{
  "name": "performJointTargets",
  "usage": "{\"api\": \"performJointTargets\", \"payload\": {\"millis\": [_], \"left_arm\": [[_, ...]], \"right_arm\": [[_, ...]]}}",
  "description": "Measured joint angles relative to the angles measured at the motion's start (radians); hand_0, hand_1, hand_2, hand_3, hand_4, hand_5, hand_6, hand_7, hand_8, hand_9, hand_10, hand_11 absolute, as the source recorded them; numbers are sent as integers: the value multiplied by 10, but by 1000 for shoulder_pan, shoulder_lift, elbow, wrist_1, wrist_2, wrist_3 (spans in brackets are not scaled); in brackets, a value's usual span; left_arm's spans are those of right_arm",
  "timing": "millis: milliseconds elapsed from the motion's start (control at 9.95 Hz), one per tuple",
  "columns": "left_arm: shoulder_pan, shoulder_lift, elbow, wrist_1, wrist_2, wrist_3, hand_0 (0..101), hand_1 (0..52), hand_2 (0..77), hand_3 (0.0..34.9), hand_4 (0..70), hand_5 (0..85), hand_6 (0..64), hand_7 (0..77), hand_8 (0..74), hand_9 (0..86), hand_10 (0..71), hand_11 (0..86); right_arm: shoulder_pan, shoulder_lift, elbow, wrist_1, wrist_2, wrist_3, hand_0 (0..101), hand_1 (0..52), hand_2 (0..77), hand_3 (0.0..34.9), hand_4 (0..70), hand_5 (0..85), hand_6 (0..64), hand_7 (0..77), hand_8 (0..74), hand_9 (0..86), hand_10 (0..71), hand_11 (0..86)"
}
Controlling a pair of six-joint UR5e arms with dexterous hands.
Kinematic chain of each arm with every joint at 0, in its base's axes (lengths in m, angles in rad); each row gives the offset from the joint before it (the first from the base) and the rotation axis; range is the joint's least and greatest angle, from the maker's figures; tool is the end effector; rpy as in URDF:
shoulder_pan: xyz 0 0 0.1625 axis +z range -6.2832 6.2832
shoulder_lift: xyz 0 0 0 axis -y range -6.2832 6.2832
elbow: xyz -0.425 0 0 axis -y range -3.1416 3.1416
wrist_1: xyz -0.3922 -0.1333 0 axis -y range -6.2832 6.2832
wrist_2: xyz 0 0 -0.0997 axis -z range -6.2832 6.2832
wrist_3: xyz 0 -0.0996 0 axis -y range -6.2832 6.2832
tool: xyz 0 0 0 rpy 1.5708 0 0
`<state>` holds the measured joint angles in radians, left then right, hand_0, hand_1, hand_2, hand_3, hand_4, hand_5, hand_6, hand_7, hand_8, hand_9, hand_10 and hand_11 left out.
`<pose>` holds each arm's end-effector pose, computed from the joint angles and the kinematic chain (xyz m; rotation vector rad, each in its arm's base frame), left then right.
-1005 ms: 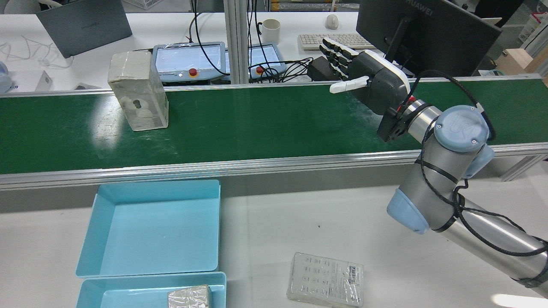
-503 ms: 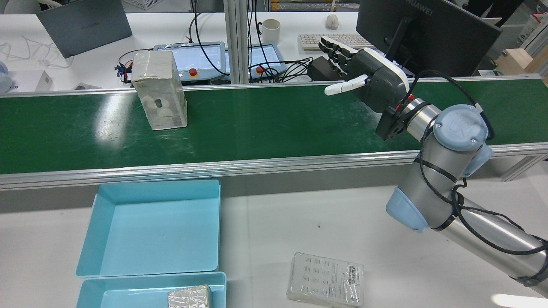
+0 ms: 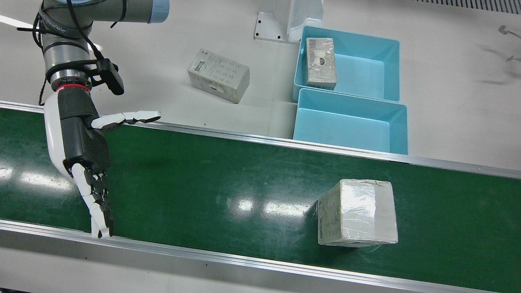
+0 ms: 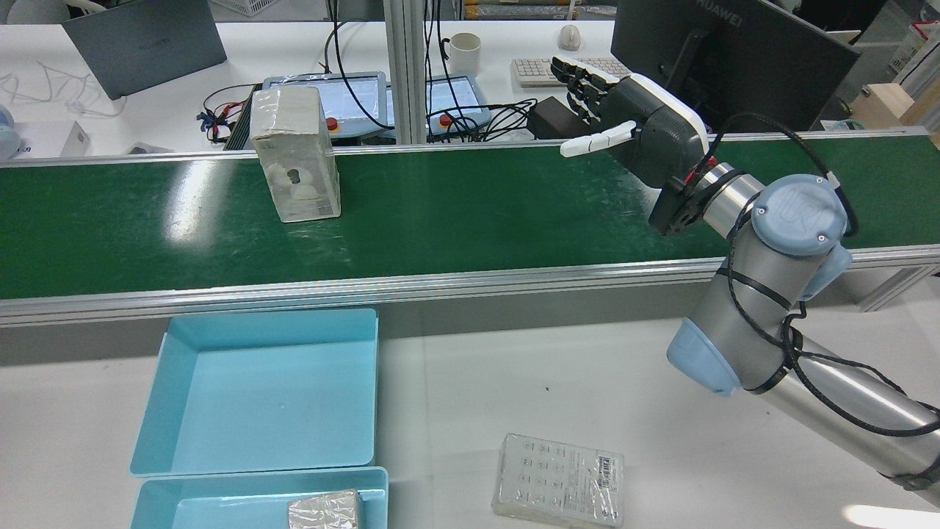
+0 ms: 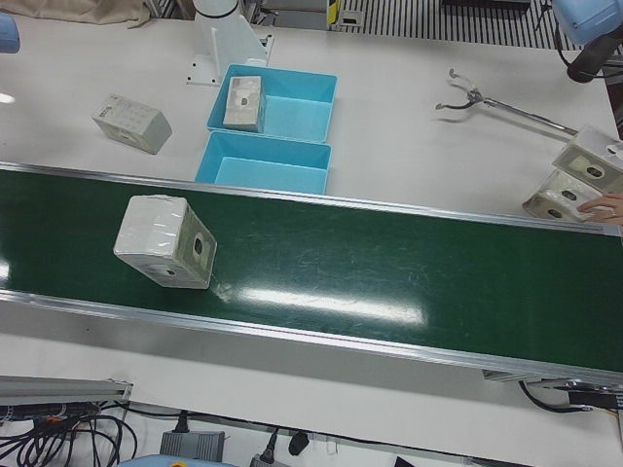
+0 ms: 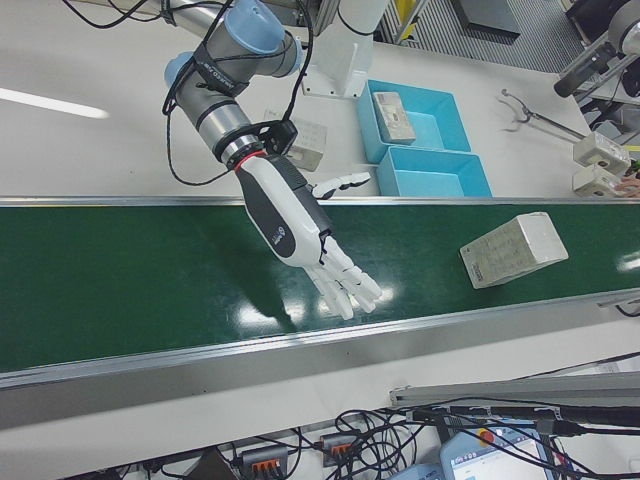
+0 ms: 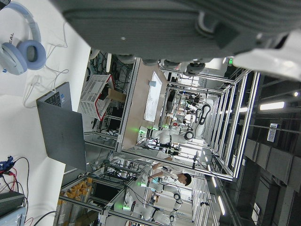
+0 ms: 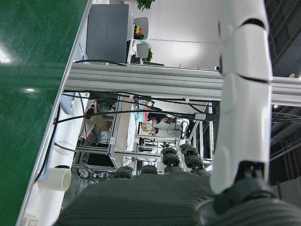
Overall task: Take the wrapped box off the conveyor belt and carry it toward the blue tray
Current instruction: 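Position the open right hand in the path of the approaching wrapped box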
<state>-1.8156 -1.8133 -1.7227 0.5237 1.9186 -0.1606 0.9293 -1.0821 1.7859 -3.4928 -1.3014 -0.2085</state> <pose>-0.2283 -0.5038 0.5353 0.3147 -2.0102 2.2954 -0.2448 -0.5948 0.3444 -0.2887 -2.3497 1.6295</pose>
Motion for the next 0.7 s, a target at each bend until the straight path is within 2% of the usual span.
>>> {"api": "performJointTargets", "payload": {"millis": [101, 402, 603, 704], "left_arm": [[0, 0, 0, 0, 0, 0, 0, 0, 11, 0, 0, 11, 0, 0, 0, 0, 0, 0], [0, 0, 0, 0, 0, 0, 0, 0, 11, 0, 0, 11, 0, 0, 0, 0, 0, 0], [0, 0, 0, 0, 0, 0, 0, 0, 11, 0, 0, 11, 0, 0, 0, 0, 0, 0], [0, 0, 0, 0, 0, 0, 0, 0, 5, 0, 0, 11, 0, 0, 0, 0, 5, 0]], "right_arm": [[0, 0, 1, 0, 0, 2, 480, 153, 104, 14, 49, 60, 0, 5, 0, 11, 5, 11], [1, 0, 9, -1, 1, 7, 480, 153, 104, 13, 49, 60, 0, 5, 0, 11, 0, 11], [5, -15, 33, -4, 1, 11, 480, 153, 104, 12, 60, 60, 0, 5, 0, 11, 5, 11], [6, -27, 46, -4, 0, 11, 479, 153, 104, 33, 60, 71, 0, 5, 0, 11, 5, 11]]}}
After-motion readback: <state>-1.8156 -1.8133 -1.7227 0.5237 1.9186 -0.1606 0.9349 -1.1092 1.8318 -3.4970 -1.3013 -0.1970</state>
